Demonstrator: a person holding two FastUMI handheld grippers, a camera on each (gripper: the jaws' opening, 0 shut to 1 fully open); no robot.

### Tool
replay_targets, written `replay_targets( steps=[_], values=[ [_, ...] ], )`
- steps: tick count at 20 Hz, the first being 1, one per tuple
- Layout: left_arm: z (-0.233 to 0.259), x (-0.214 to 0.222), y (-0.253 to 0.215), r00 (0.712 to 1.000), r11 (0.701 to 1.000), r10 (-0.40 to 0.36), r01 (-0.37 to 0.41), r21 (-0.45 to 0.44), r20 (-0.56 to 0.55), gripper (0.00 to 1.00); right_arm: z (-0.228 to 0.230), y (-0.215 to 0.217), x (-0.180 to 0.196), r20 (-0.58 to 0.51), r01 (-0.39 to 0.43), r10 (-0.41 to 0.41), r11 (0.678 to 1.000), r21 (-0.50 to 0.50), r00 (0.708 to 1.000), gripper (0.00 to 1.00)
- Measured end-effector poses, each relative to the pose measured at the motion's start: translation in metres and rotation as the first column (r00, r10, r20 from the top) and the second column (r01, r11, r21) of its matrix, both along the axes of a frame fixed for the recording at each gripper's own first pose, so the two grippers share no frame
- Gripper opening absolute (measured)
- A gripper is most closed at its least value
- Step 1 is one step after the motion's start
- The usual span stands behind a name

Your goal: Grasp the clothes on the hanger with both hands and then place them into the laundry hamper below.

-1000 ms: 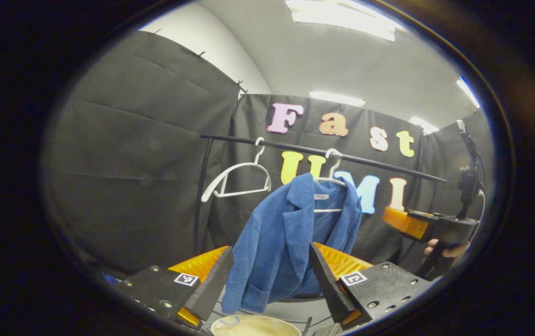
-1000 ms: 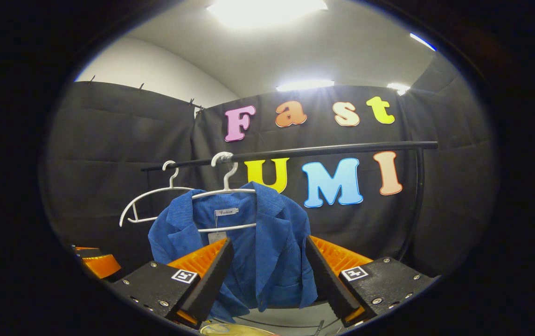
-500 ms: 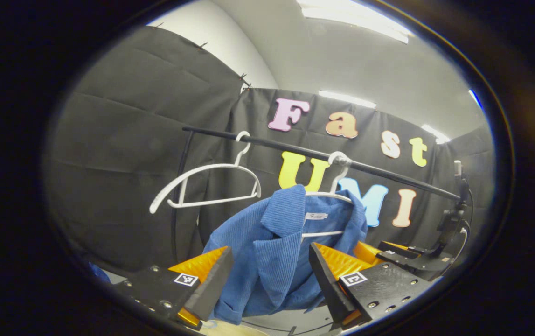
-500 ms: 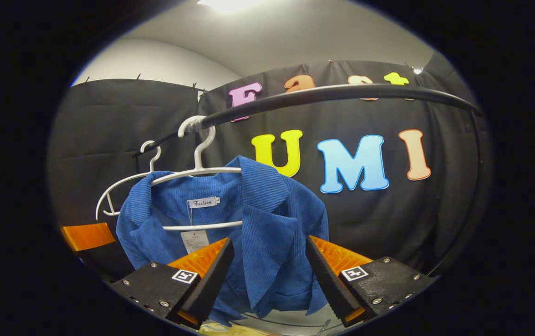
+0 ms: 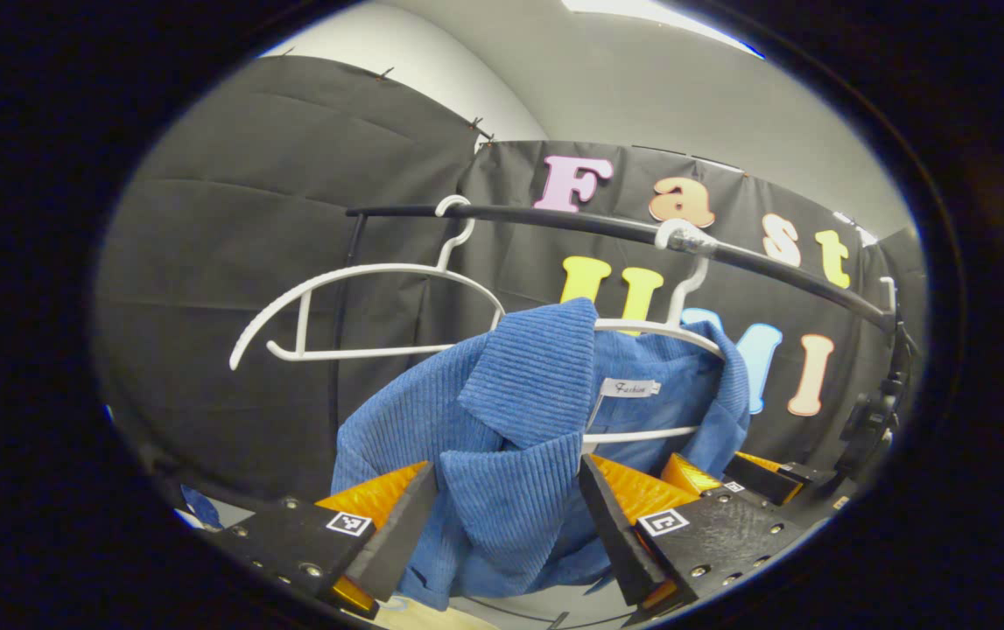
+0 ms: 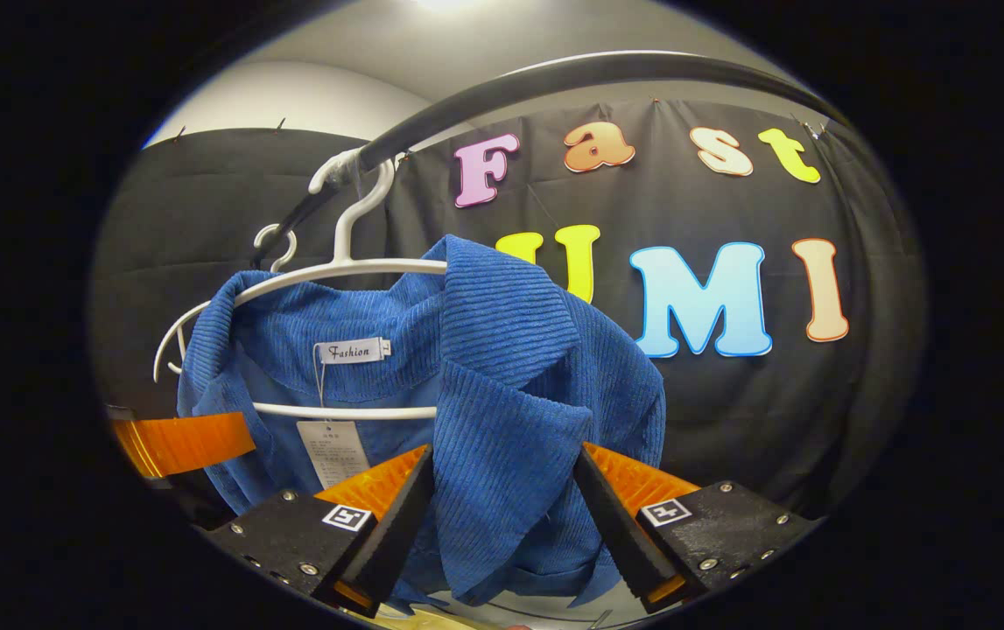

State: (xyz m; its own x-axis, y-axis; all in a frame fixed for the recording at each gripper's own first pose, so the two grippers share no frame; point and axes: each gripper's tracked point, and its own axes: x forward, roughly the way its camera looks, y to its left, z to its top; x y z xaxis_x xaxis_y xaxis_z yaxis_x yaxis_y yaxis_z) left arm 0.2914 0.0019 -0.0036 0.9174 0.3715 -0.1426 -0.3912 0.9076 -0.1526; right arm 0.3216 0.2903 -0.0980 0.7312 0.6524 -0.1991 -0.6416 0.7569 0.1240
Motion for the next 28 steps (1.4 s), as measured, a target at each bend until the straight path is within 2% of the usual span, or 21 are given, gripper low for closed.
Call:
replay_targets(
  steps=[4,7,8,9,10,11,12,13,14,16,17,18,20,21,28],
  values=[
    [0.0,0.012,0.012,0.998,0.996,0.07,-0.07,0.058,0.004,0.97,-0.012,0.014,0.01,-0.017,-0.028,0.029,0.999,0.026,0.999,0.96],
    [0.001,0.013,0.012,0.997,0.995,0.072,-0.072,0.066,0.011,0.78,-0.017,0.018,0.012,-0.043,-0.048,0.05,0.998,0.049,0.998,0.9],
    [0.002,0.015,0.009,0.998,0.996,0.054,-0.055,0.068,0.013,0.72,-0.016,0.018,0.012,-0.05,-0.052,0.055,0.997,0.059,0.997,0.83],
    [0.001,0.016,0.002,0.999,0.997,0.037,-0.038,0.073,0.018,0.7,-0.015,0.019,0.011,-0.053,-0.055,0.059,0.996,0.068,0.997,0.75],
    [0.006,0.013,0.006,0.999,0.995,0.046,-0.048,0.085,0.024,0.5,-0.014,0.018,0.011,-0.051,-0.052,0.056,0.996,0.068,0.997,0.55],
    [0.006,0.01,0.014,0.997,0.994,0.071,-0.073,0.087,0.031,0.29,-0.014,0.017,0.01,-0.048,-0.047,0.05,0.997,0.062,0.998,0.4],
    [0.006,0.01,0.009,0.998,0.997,0.045,-0.047,0.063,0.042,0.08,-0.013,0.016,0.009,-0.044,-0.044,0.047,0.997,0.058,0.998,0.24],
    [0.006,0.009,0.004,0.999,0.999,0.012,-0.014,0.038,0.049,0.19,-0.01,0.018,0.006,-0.041,-0.052,0.055,0.997,0.061,0.998,0.16],
    [0.006,0.009,0.004,0.998,1.0,-0.014,0.013,0.024,0.058,0.13,-0.007,0.021,0.0,-0.039,-0.077,0.08,0.994,0.071,0.996,0.08],
    [0.005,0.005,0.006,0.996,0.999,-0.047,0.047,-0.002,0.069,0.07,-0.004,0.023,-0.009,-0.039,-0.117,0.121,0.989,0.091,0.992,0.01],
    [0.004,0.004,0.009,0.997,0.999,-0.051,0.052,-0.005,0.066,0.19,-0.002,0.023,-0.009,-0.037,-0.13,0.134,0.987,0.098,0.99,0.0],
    [0.006,0.002,0.009,0.994,0.998,-0.055,0.058,-0.031,0.09,0.07,-0.002,0.022,-0.008,-0.036,-0.137,0.14,0.986,0.094,0.989,0.0],
    [0.002,0.006,0.007,0.993,0.996,-0.069,0.074,-0.056,0.096,0.07,-0.001,0.016,-0.005,-0.026,-0.129,0.132,0.988,0.086,0.991,0.0],
    [0.003,0.003,0.007,0.992,0.995,-0.073,0.079,-0.053,0.105,0.01,0.001,0.017,-0.006,-0.023,-0.129,0.132,0.988,0.085,0.991,0.0],
    [0.022,-0.017,0.002,0.986,0.996,-0.077,0.083,-0.035,0.15,0.01,0.012,0.003,0.002,0.022,-0.09,0.088,0.991,0.095,0.996,0.0]
  ],
)
